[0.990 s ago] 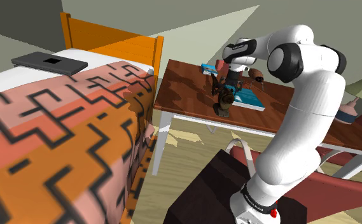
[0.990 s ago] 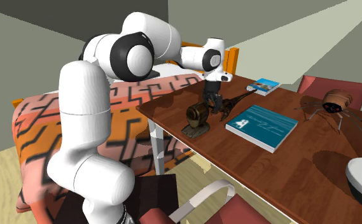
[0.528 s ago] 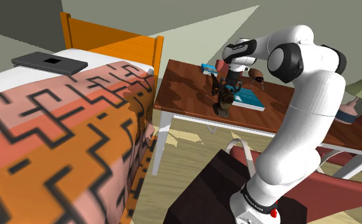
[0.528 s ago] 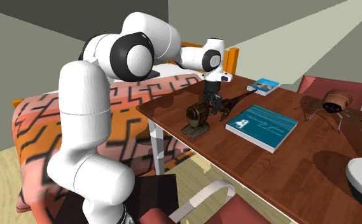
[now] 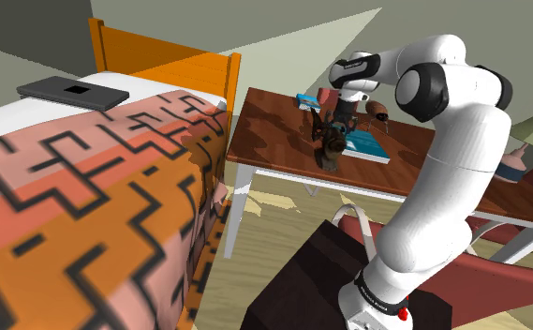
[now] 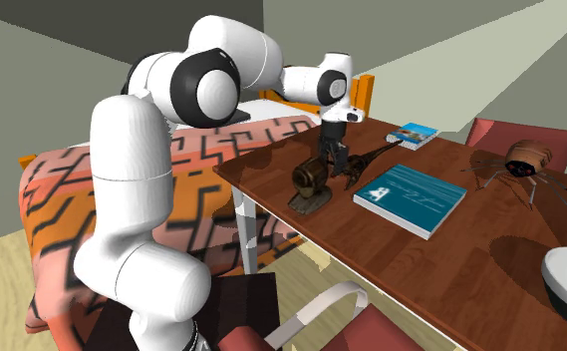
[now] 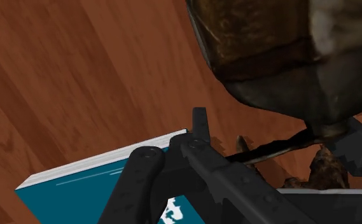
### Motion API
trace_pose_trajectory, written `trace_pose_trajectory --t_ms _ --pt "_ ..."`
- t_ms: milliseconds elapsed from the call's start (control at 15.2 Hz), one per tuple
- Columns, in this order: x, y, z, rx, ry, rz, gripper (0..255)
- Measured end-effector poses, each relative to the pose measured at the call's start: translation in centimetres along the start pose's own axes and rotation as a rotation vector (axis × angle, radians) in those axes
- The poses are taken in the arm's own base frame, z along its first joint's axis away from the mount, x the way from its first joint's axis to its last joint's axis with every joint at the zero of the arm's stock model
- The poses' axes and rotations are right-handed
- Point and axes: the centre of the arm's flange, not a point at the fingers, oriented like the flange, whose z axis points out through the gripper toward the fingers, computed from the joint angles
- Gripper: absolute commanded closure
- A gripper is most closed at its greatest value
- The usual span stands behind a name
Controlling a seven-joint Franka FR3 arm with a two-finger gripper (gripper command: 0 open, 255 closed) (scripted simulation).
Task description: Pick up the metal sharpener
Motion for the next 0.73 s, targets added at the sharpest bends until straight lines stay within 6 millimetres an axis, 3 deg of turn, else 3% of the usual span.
trace_pose_trajectory --t_ms 726 --pt "-0.2 0.6 -5.8 0.002 0.002 0.000 255"
